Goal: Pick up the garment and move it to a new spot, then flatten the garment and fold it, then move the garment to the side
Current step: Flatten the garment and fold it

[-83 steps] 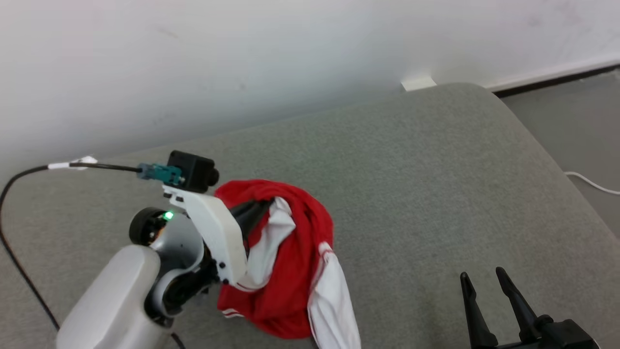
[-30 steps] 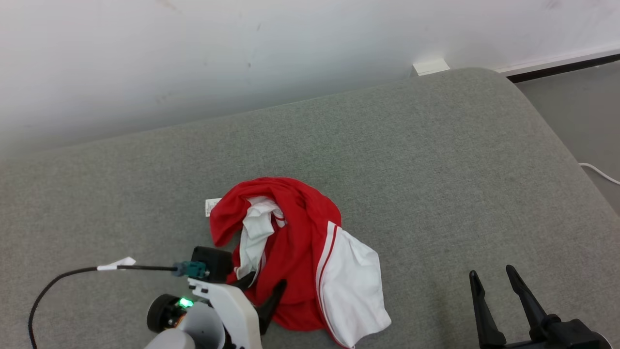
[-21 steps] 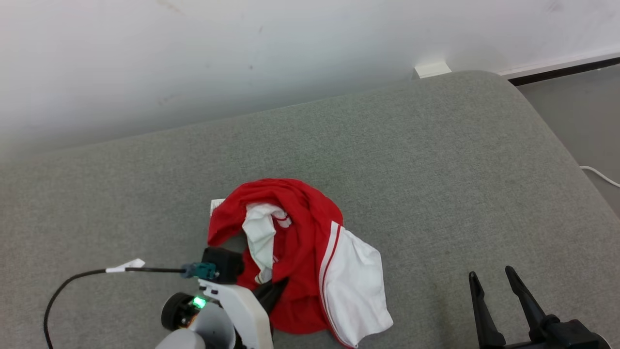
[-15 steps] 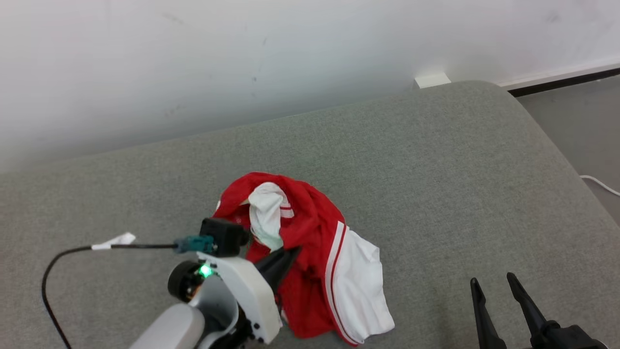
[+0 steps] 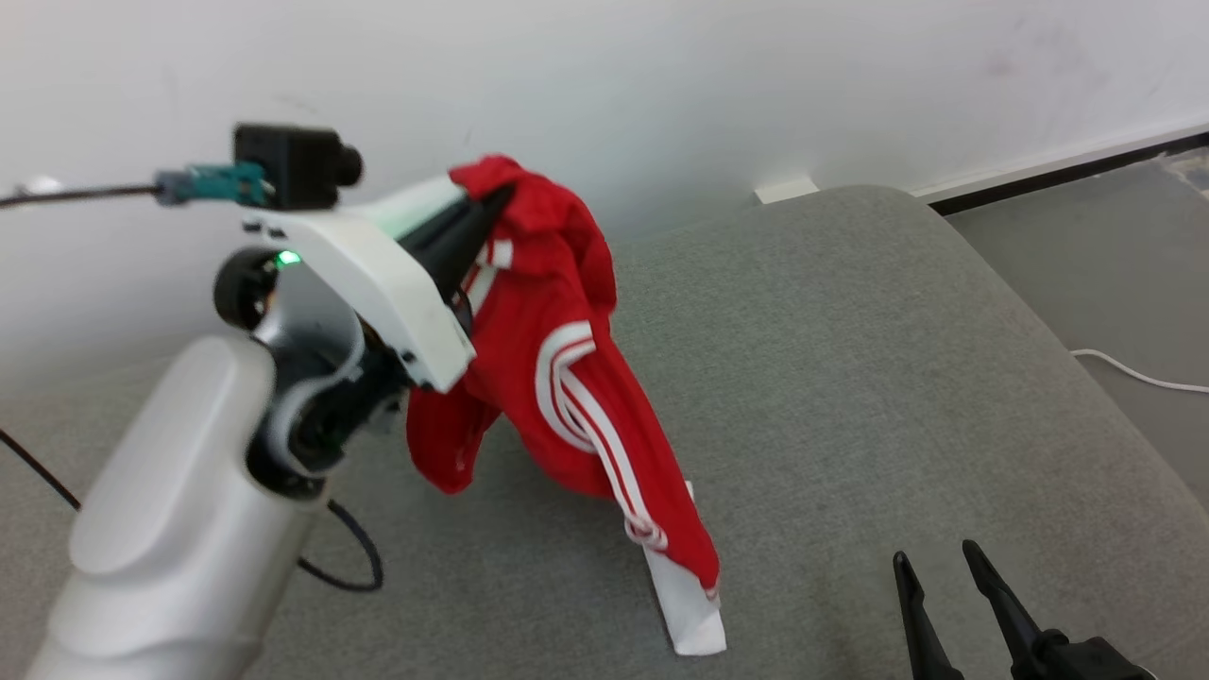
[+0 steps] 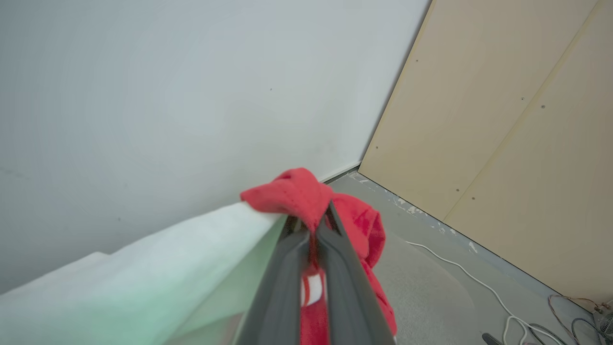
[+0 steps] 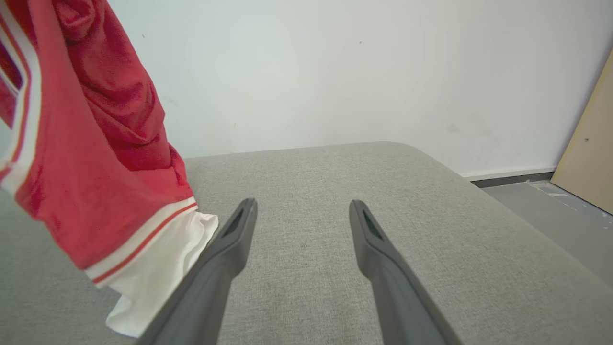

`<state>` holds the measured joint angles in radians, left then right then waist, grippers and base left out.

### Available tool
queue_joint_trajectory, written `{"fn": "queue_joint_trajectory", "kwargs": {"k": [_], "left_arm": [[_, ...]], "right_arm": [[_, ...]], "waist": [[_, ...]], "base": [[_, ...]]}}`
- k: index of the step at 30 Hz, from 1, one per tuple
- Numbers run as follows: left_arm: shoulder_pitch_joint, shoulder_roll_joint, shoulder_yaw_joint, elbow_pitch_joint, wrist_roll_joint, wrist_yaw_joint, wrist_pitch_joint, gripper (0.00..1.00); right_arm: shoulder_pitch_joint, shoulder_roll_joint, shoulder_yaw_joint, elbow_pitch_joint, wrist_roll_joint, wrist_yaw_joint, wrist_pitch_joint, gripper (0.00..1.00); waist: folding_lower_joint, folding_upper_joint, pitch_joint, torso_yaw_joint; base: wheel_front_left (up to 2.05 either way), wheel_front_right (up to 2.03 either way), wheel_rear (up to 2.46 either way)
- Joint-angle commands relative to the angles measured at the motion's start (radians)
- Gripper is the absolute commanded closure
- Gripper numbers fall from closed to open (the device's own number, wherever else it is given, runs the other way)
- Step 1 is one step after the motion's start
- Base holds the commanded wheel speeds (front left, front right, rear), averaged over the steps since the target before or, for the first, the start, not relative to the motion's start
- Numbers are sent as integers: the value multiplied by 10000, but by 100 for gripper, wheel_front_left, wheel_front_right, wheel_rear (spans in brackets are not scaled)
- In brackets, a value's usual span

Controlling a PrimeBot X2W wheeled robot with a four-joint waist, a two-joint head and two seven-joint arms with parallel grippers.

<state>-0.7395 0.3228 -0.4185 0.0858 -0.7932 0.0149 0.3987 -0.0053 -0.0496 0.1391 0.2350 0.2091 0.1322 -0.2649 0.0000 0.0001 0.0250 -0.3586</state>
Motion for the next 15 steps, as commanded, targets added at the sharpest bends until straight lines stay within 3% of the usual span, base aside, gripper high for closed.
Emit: {"fn": "queue_joint_trajectory", "kwargs": {"k": [1,9,15], "left_arm": [[-406,72,216,130,-165,64,25,100],[-2051,375,727,1020,278,123,-376,100],[-2704,186,1015,1856,705,217,-1562,100]], "right_arm": [[-41,-17,-20,16,73,-29,10,0],[-155,-17,13,-43,355,-29,10,0],[-182,-17,-48,-109,488,-29,10,0]], "waist": [[0,-1,37,-225],[0,-1,306,-776],[0,-1,474,-930]], "base": [[0,0,0],[0,0,0],[0,0,0]]}}
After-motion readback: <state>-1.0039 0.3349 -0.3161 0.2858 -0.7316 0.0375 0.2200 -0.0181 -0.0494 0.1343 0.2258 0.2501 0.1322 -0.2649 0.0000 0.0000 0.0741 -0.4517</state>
